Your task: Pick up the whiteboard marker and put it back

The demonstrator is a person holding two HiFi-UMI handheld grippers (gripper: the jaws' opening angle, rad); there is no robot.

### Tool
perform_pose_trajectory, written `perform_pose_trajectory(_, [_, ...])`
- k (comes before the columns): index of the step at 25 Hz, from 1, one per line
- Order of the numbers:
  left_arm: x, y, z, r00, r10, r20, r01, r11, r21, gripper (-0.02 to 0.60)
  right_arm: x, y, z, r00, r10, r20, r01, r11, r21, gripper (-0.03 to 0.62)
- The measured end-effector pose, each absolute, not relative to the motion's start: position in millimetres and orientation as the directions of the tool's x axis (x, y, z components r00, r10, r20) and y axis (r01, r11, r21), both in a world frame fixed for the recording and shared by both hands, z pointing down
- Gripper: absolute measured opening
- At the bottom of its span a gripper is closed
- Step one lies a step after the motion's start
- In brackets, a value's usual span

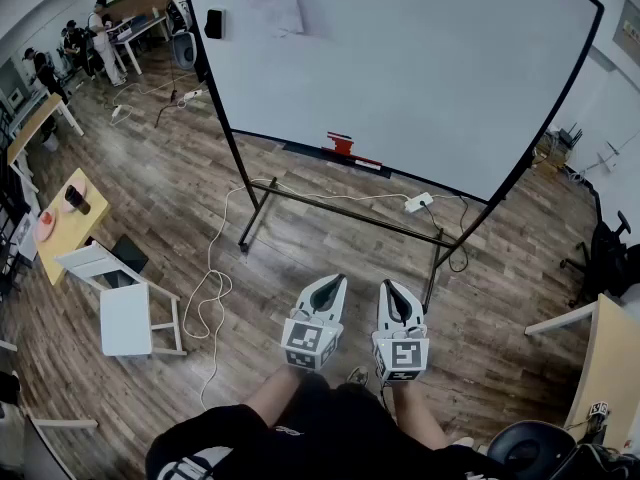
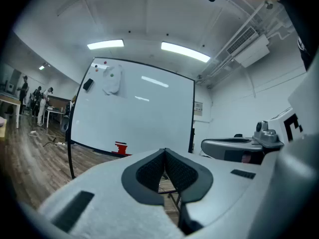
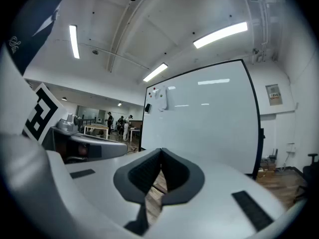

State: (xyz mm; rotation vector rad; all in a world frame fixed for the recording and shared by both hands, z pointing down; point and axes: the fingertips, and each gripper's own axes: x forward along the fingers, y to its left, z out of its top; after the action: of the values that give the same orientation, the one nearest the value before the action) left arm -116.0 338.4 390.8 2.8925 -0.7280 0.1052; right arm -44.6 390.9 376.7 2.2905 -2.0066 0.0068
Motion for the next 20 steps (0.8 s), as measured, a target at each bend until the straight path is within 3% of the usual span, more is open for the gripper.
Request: perform_pose_trajectory(20, [-169.7, 230.6, 435.6, 0.888, -0.435, 0.147, -0.458, -0.861, 0.220, 0.007, -97.4, 281.6, 412.5, 0.134, -0.979, 0.154, -0.988, -0.122, 0.091, 0.003])
